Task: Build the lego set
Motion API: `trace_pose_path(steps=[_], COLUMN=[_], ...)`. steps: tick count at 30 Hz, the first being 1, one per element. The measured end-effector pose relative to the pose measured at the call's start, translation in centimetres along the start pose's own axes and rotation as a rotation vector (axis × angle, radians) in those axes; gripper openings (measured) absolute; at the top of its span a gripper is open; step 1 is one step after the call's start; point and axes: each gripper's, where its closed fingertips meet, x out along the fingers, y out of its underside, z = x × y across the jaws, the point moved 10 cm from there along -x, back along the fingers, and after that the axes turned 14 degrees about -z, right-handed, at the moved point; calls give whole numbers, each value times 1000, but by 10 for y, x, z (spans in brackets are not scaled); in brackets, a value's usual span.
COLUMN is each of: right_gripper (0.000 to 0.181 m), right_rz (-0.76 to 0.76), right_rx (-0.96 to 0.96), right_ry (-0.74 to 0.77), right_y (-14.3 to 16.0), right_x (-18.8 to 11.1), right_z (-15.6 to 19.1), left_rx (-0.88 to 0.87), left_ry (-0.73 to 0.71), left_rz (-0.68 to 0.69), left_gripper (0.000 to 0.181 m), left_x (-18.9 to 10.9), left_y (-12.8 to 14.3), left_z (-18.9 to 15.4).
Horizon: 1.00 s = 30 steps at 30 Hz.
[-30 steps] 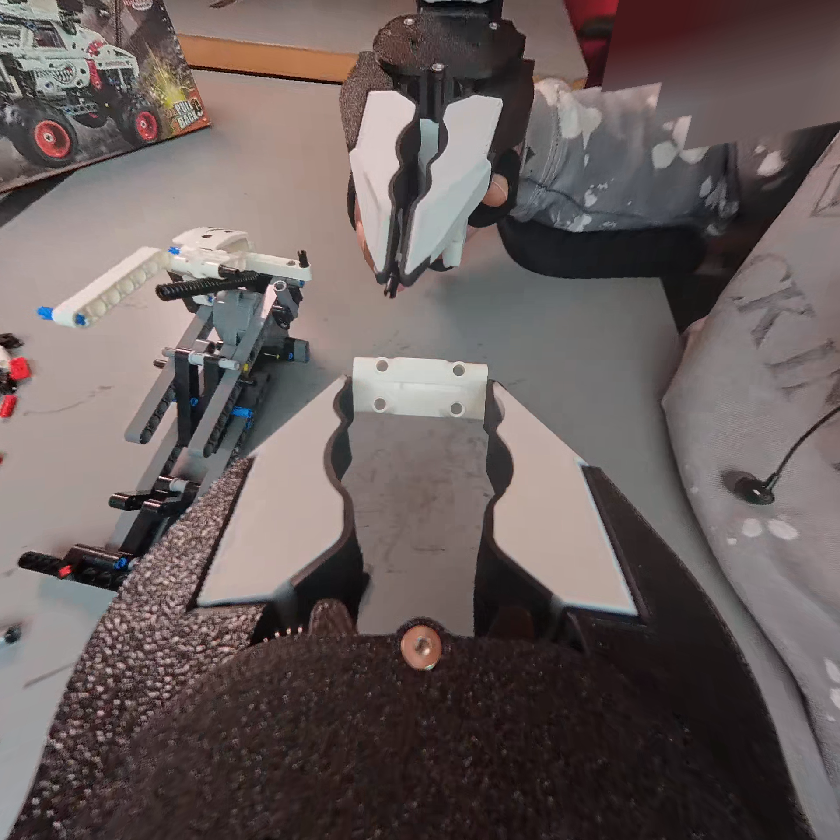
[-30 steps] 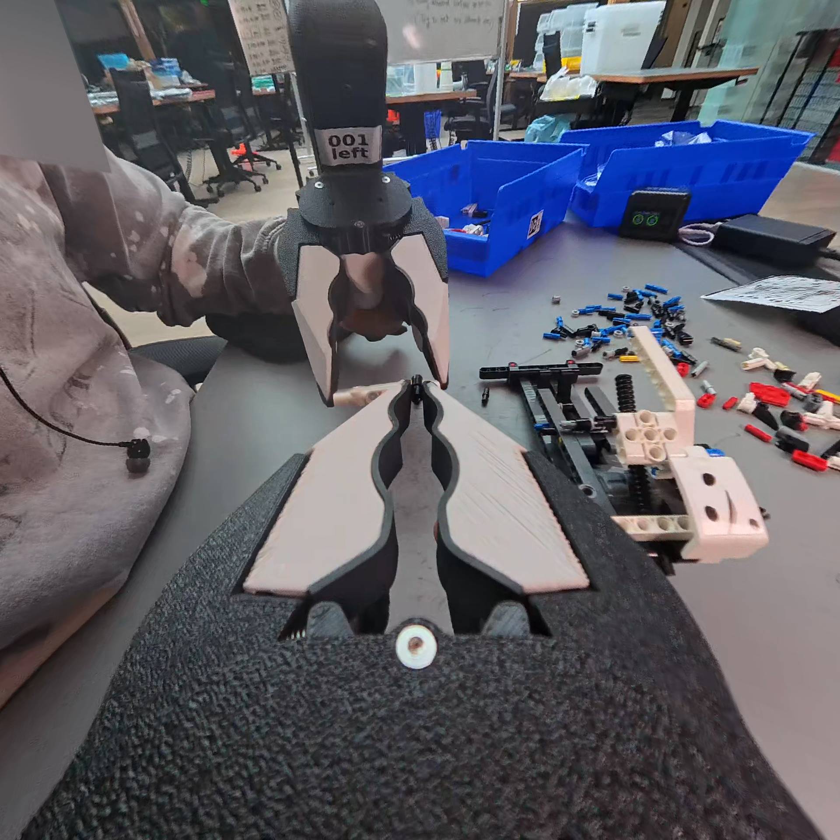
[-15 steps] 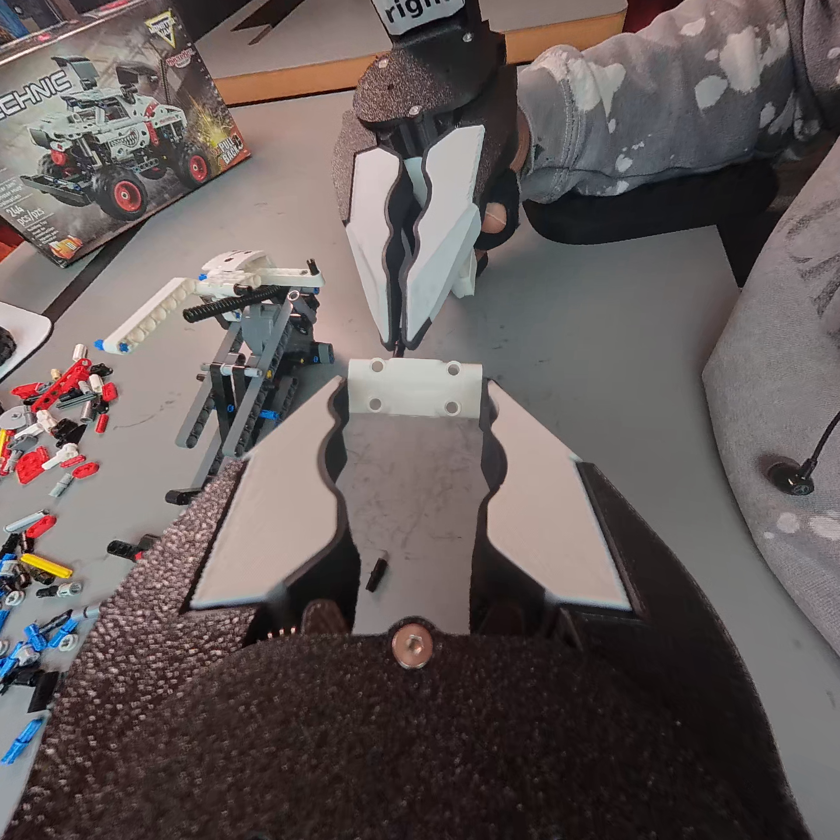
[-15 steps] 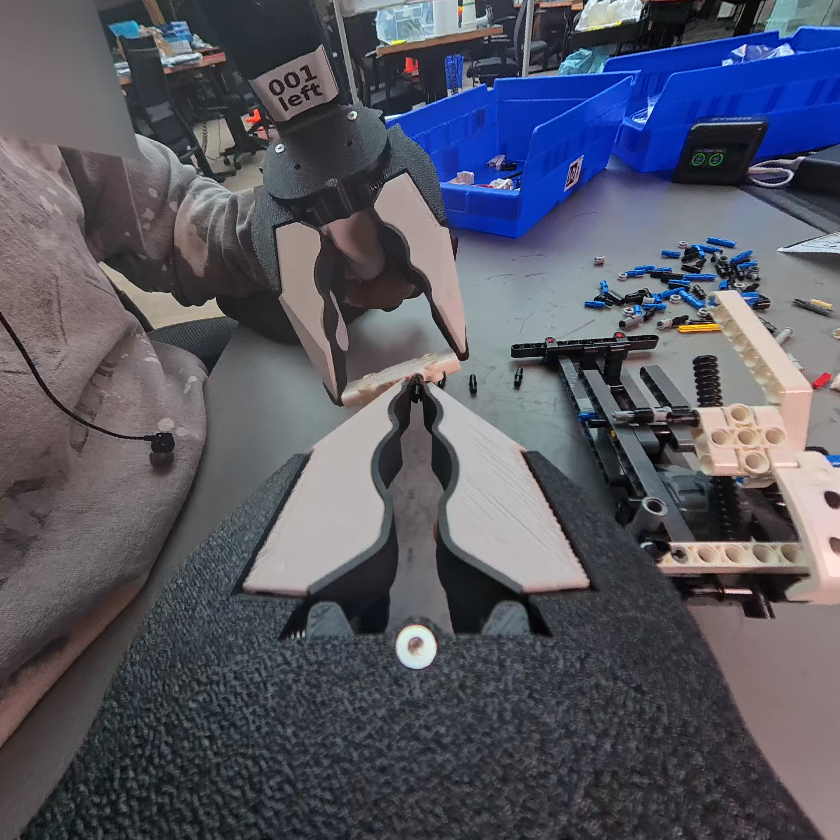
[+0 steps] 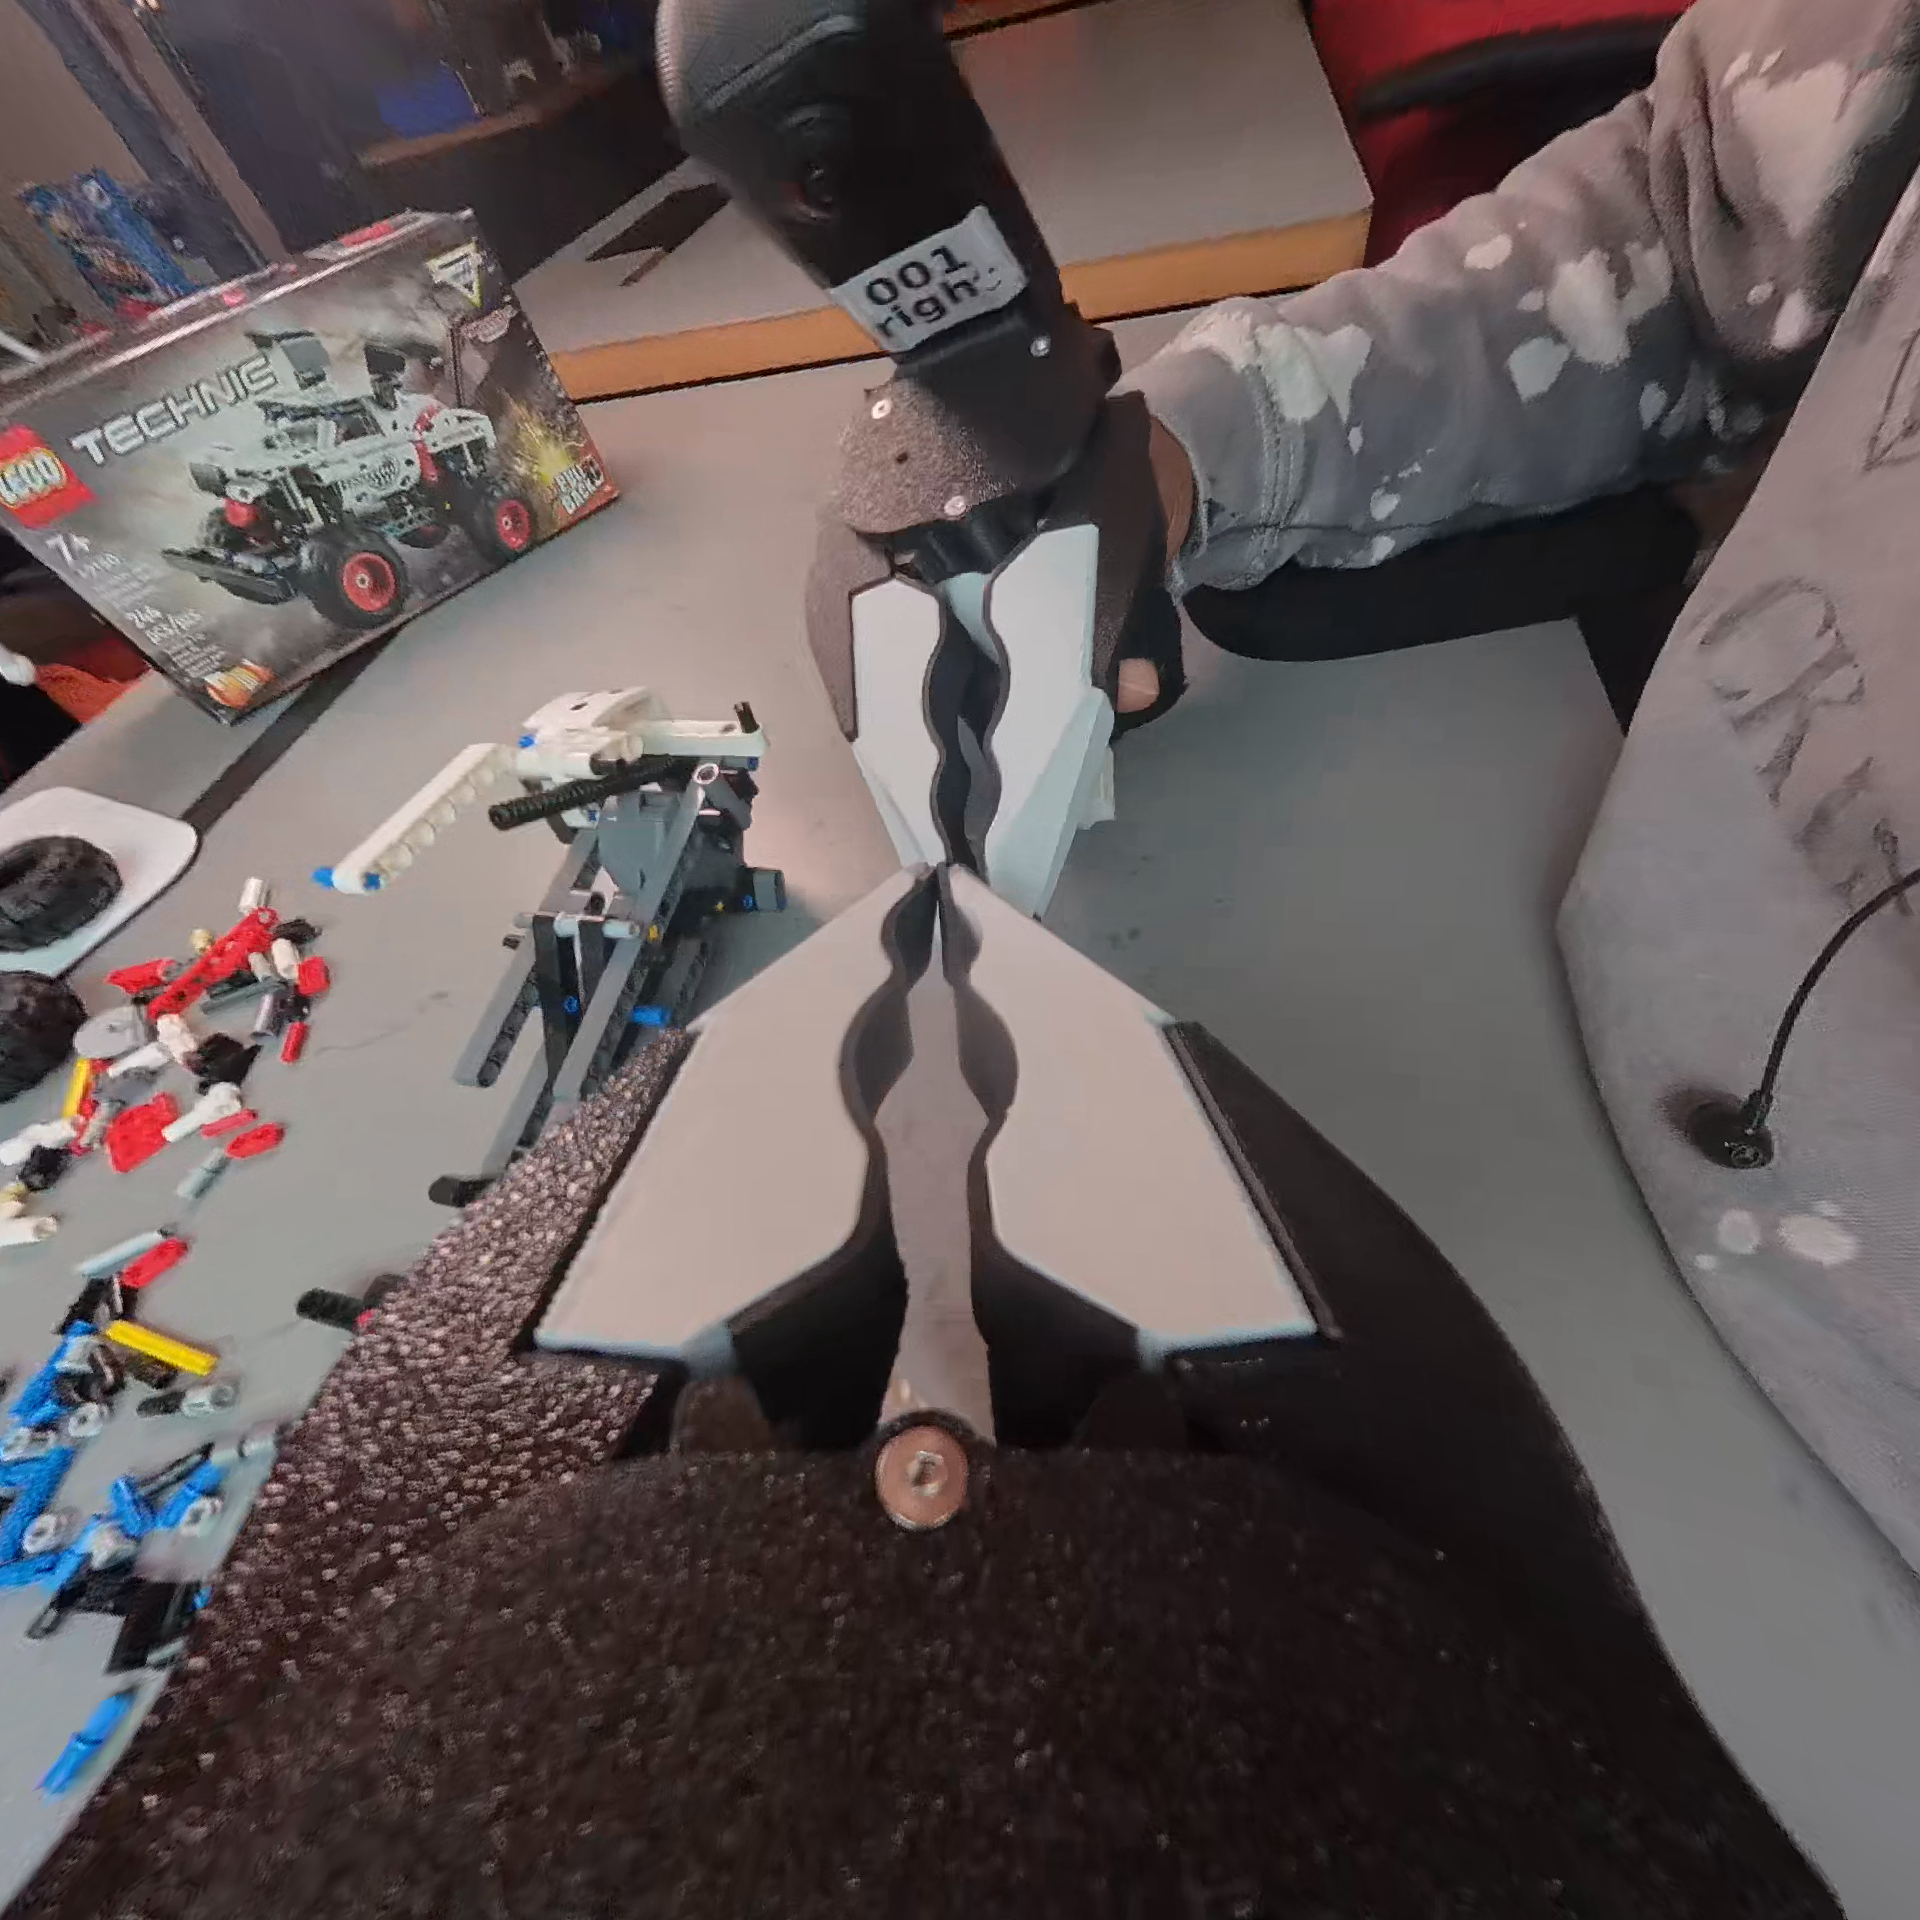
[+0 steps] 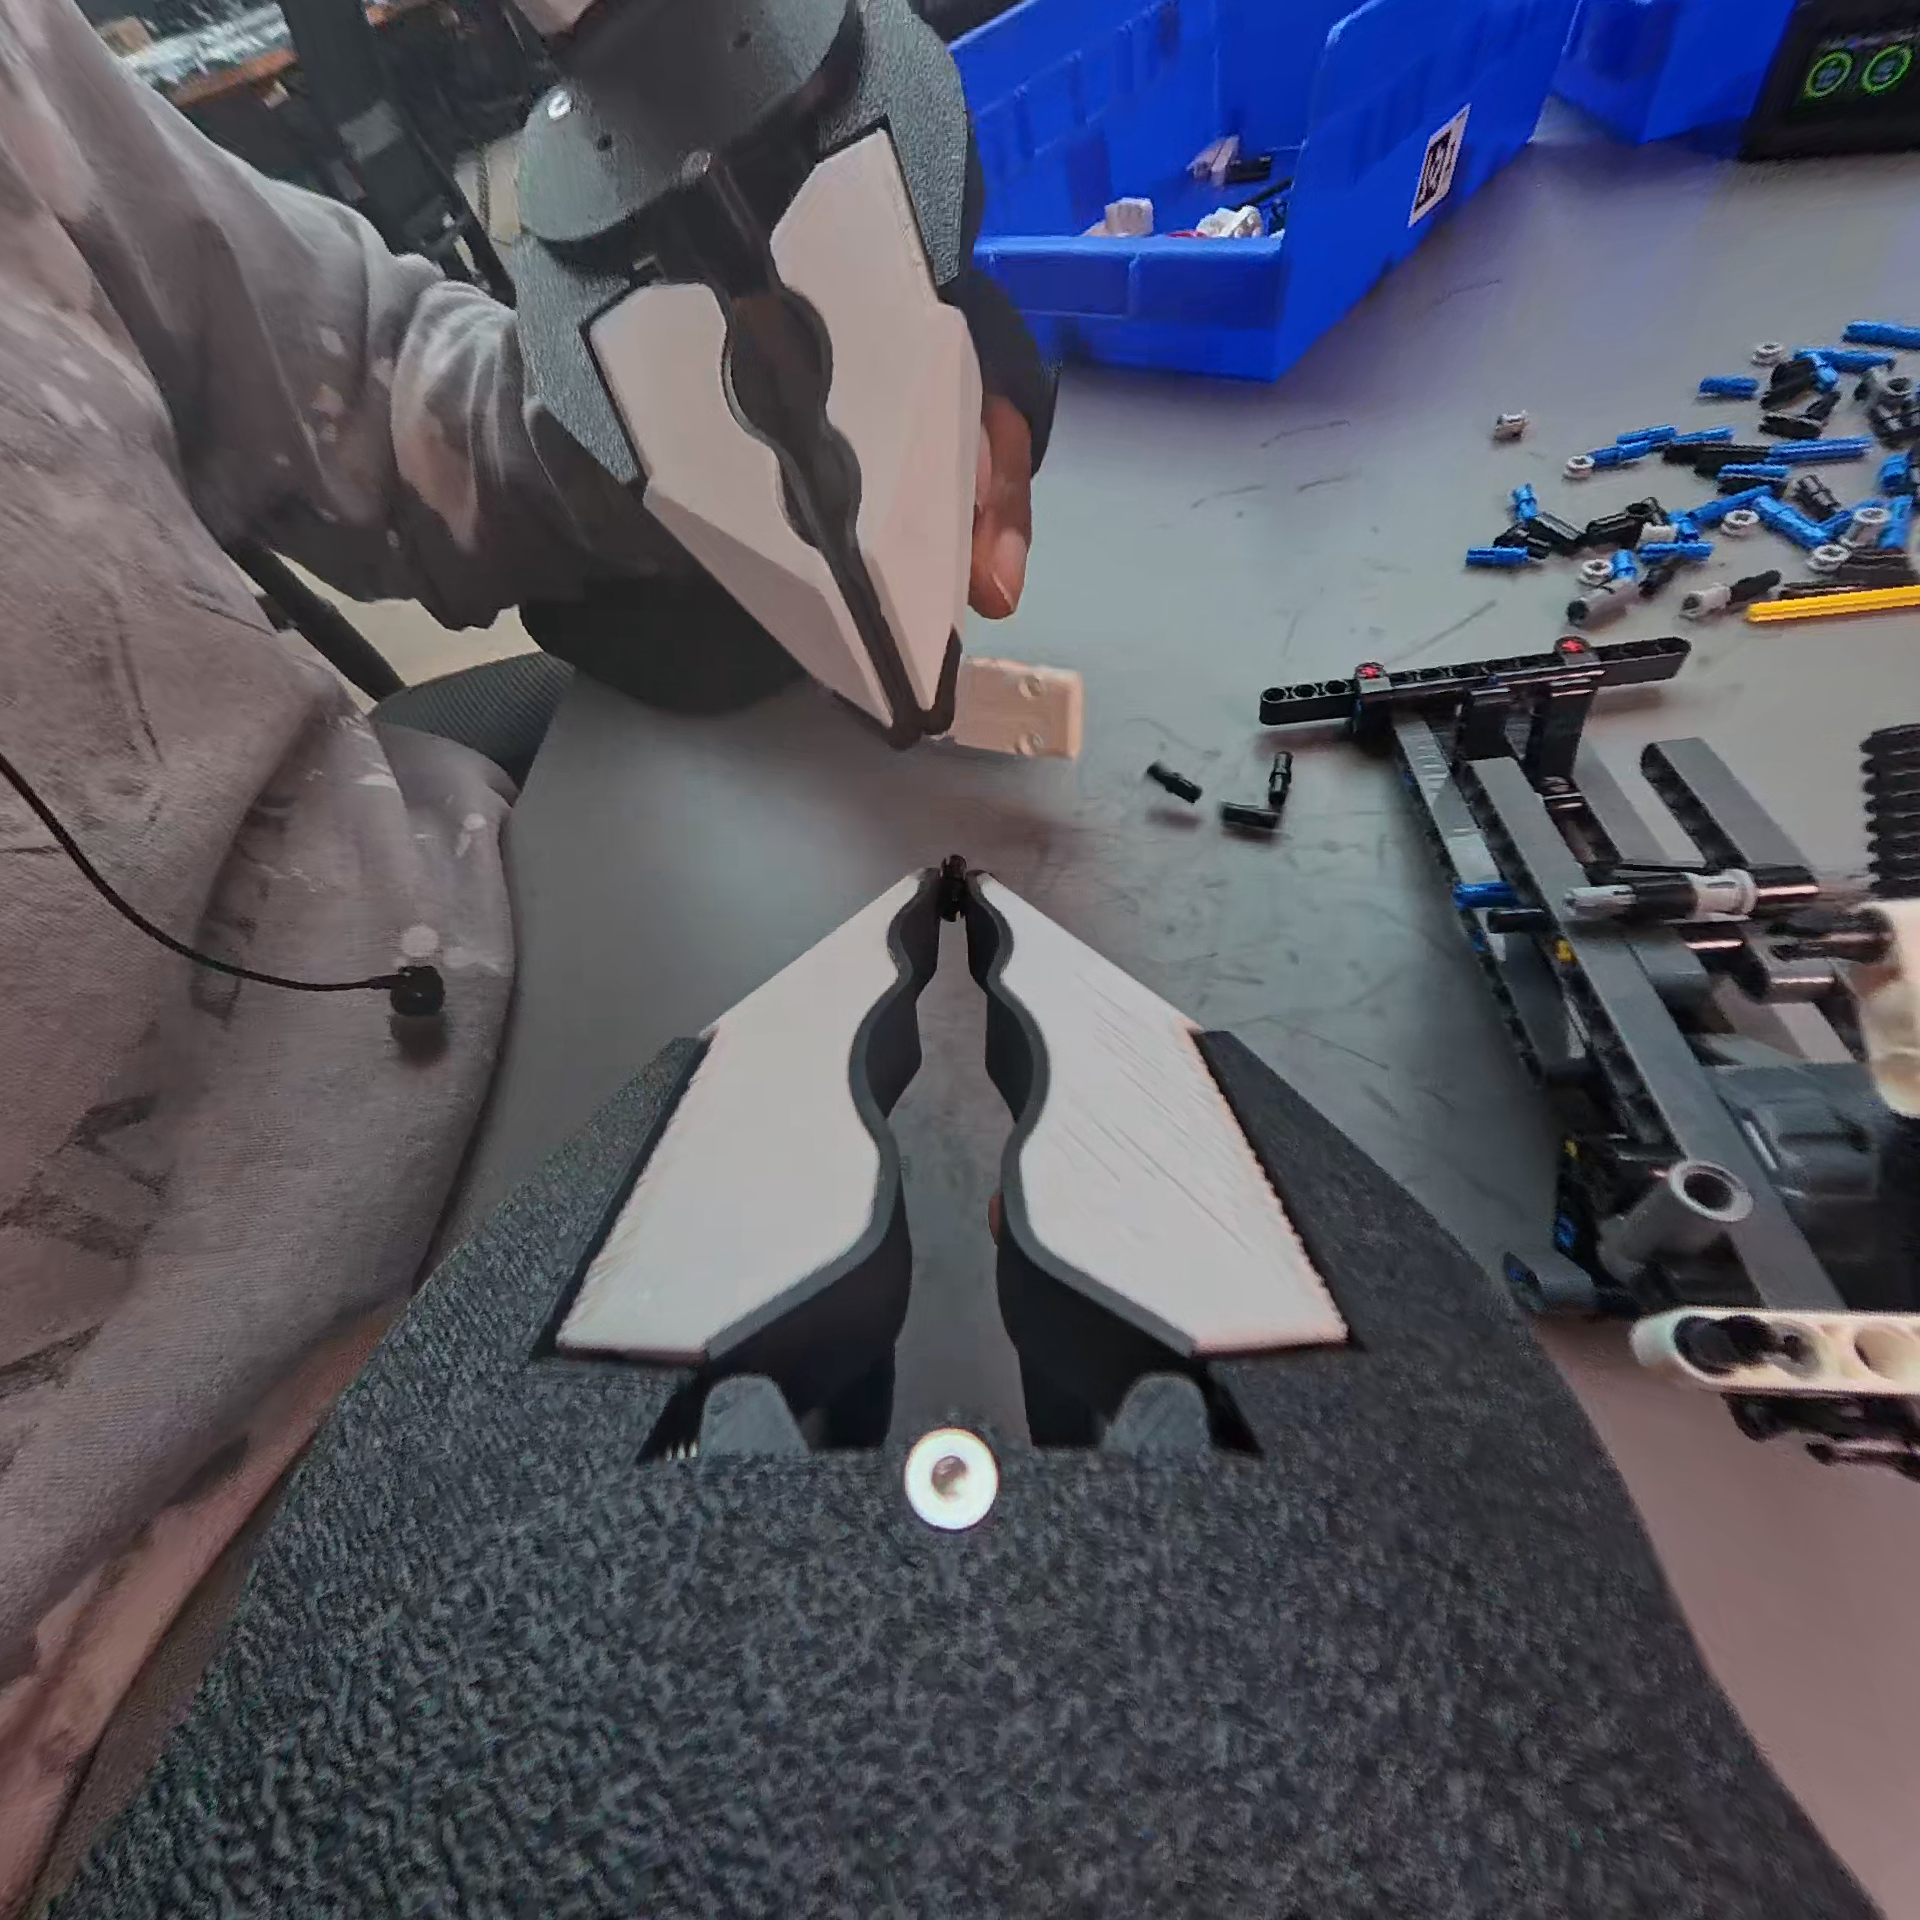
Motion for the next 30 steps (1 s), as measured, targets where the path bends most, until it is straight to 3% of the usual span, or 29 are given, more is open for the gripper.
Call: trace_pose_path(steps=[5, 16, 21, 23, 26, 30], right_gripper=[4, 4, 4, 4, 4, 4], right_rz=[-9, -5, -10, -9, -6, 0], right_rx=[-25, -28, -34, -39, -50, -56], right_ry=[31, 39, 47, 56, 75, 82], right_y=[-3, 0, 0, 0, 0, 0], right_x=[-6, -7, -8, -9, -12, -16], right_z=[-2, -4, -5, -5, -7, -9], left_rx=[-118, -178, -173, -183, -268, -472], left_ry=[-82, -262, -348, -369, -356, -270], left_rz=[-26, -137, -111, -53, 122, 456], left_gripper=[0, 0, 22, 40, 46, 45], left_x=[-16, -45, -56, -64, -82, -98], left_y=[8, 3, 4, 3, 8, 36], left_z=[20, 49, 60, 65, 64, 39])
